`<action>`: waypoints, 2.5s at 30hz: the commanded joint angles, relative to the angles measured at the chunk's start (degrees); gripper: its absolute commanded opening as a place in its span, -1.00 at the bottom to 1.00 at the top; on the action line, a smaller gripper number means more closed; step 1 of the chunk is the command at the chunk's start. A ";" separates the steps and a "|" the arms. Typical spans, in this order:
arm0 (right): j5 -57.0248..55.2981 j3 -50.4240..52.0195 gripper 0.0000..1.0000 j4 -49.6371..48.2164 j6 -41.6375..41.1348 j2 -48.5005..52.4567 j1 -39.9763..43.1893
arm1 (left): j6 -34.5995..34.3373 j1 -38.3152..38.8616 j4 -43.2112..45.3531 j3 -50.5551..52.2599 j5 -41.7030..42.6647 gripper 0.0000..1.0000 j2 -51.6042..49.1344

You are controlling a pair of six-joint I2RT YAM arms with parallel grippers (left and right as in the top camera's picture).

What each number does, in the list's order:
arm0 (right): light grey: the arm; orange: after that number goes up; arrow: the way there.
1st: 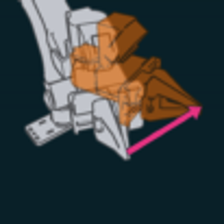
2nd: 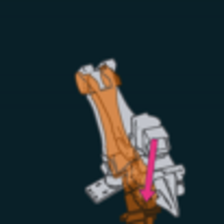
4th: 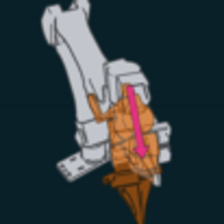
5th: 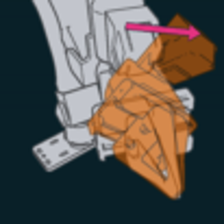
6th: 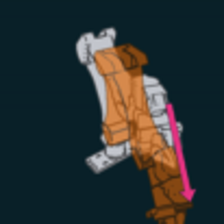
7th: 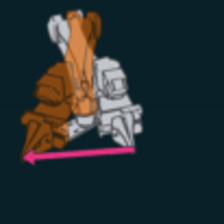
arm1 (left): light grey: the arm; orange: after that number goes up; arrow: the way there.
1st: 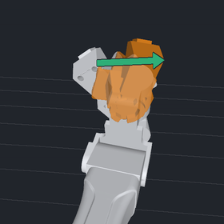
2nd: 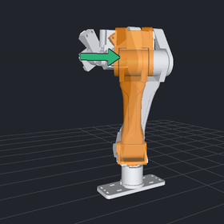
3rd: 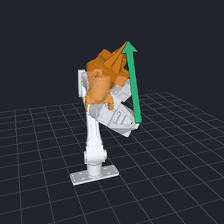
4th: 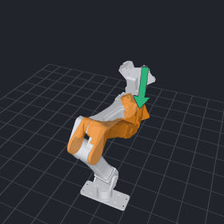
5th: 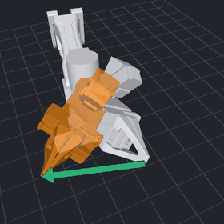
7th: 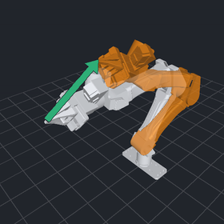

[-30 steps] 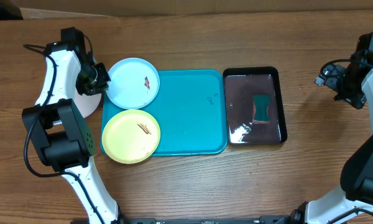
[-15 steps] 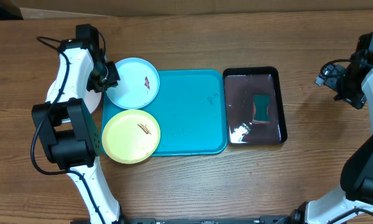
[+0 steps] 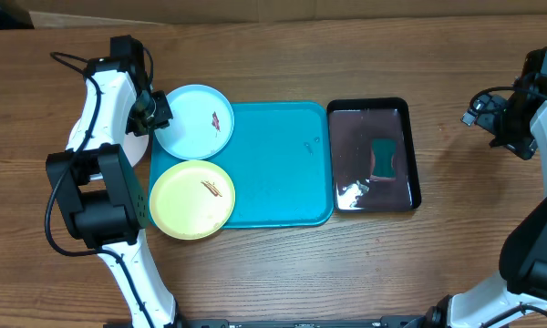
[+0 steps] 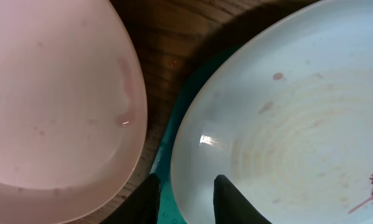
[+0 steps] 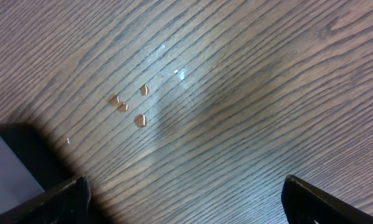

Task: Clean dirty plates on tray and stack at the side
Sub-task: 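Move the left gripper to the light-blue plate and grip its rim, then slide the light-blue plate to the teal tray's center with left gripper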

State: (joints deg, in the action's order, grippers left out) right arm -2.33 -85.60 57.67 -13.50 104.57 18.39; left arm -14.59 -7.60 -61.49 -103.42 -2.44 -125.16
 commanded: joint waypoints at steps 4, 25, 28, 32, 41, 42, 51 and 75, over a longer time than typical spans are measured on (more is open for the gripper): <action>-0.17 -0.50 1.00 -0.33 -0.24 -0.31 0.11 | 0.46 -0.22 0.52 1.33 -0.96 -0.40 -1.11; -0.17 -0.50 1.00 -0.33 -0.24 -0.31 0.11 | 0.44 -0.20 5.95 7.50 -0.68 -0.74 -1.11; -0.17 -0.50 1.00 -0.33 -0.24 -0.31 0.11 | 0.50 -0.20 5.88 7.63 1.44 -0.92 -1.11; -0.17 -0.50 1.00 -0.33 -0.24 -0.31 0.11 | 1.62 -0.17 4.63 6.69 11.85 -0.92 -1.05; -0.17 -0.50 1.00 -0.33 -0.24 -0.31 0.11 | 2.27 4.31 -0.11 5.42 21.97 -0.92 -0.61; -0.17 -0.50 1.00 -0.33 -0.24 -0.31 0.11 | 2.14 5.40 -0.87 5.42 21.84 -0.91 -0.61; -0.17 -0.50 1.00 -0.33 -0.24 -0.31 0.11 | -2.16 13.73 -3.65 5.42 21.35 -0.91 -0.61; -0.17 -0.50 1.00 -0.33 -0.24 -0.31 0.11 | 1.29 18.86 -0.79 5.57 13.62 -0.60 -0.63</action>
State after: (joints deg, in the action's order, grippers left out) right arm -2.33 -85.60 57.63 -13.45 104.57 18.39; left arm -14.59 10.28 -62.50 -96.86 14.00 -125.16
